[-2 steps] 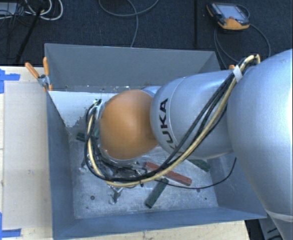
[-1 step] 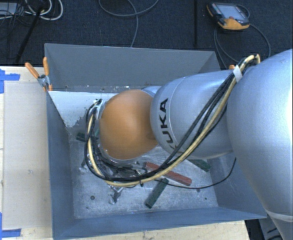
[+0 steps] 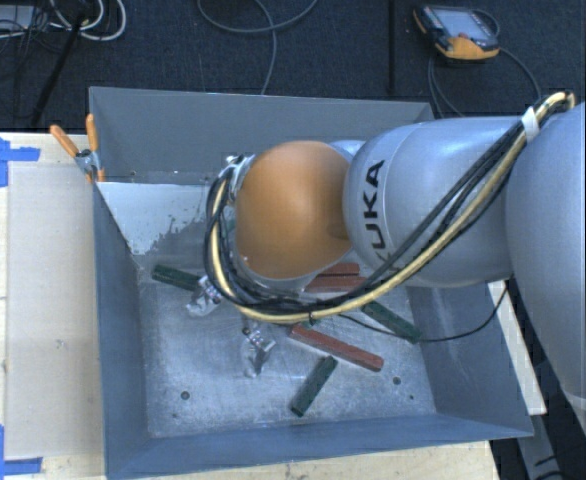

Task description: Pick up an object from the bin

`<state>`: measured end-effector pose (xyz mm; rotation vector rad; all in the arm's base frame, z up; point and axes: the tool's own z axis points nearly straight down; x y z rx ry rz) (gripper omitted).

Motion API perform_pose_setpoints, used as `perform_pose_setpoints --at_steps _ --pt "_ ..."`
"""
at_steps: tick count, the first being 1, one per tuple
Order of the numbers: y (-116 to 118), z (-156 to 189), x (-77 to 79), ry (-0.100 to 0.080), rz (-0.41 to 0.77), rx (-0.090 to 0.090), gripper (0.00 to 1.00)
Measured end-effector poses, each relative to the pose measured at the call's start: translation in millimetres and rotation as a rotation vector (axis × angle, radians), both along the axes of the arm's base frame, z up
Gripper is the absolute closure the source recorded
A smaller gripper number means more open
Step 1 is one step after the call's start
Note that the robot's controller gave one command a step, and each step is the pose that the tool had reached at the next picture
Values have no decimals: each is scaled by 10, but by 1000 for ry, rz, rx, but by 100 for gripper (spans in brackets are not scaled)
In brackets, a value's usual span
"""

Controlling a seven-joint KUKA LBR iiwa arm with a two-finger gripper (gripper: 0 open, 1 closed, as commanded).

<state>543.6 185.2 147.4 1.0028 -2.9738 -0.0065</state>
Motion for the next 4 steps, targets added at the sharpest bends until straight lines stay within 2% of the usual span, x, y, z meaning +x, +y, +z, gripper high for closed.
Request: perform_pose_setpoints --at_steps 1,2,3,4 --pt "-323 73 308 -11 -23 -5 0" --pt "-437 262 512 -4 159 0 0" --pt "-1268 -297 342 -8 262 -1 0" --pt "-1619 -631 278 1 274 -2 0"
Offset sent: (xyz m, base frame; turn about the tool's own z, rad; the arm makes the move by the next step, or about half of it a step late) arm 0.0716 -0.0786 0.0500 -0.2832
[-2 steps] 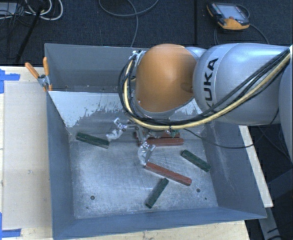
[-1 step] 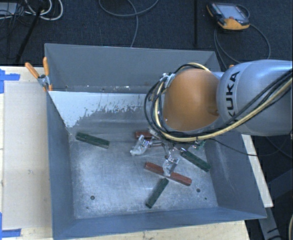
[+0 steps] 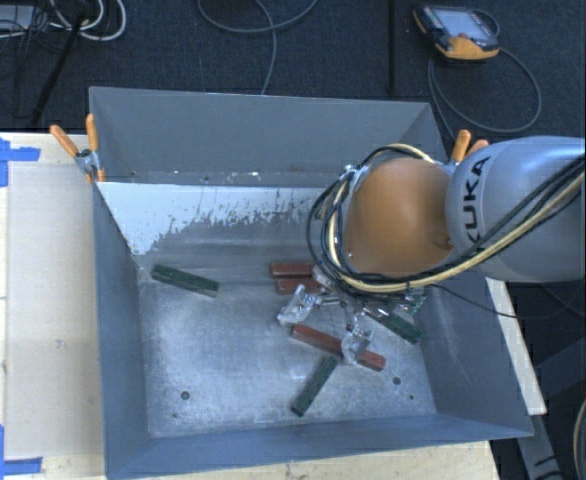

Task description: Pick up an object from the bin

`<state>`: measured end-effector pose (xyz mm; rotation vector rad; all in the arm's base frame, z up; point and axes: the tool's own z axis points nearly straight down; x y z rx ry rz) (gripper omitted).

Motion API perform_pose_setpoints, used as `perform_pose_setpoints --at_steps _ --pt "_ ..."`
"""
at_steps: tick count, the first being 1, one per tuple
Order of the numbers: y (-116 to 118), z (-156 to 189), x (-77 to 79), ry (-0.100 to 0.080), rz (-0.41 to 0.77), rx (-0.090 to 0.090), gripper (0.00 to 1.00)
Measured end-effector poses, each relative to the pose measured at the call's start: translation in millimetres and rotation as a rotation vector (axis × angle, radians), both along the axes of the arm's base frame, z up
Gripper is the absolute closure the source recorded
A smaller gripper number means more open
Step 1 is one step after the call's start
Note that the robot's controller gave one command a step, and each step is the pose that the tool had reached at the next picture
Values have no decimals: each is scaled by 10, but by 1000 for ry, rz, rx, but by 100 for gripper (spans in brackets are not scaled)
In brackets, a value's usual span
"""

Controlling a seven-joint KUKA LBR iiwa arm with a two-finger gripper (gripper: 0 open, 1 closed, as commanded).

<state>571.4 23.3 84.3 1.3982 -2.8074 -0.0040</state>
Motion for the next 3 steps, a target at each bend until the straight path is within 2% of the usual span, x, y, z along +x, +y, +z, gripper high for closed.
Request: perform_pose_setpoints --at_steps 1,2,3 --pt "-61 -85 72 -5 -41 2 0" --pt "-235 116 146 -3 0 2 0" --pt "-308 -97 -525 -18 59 1 100"
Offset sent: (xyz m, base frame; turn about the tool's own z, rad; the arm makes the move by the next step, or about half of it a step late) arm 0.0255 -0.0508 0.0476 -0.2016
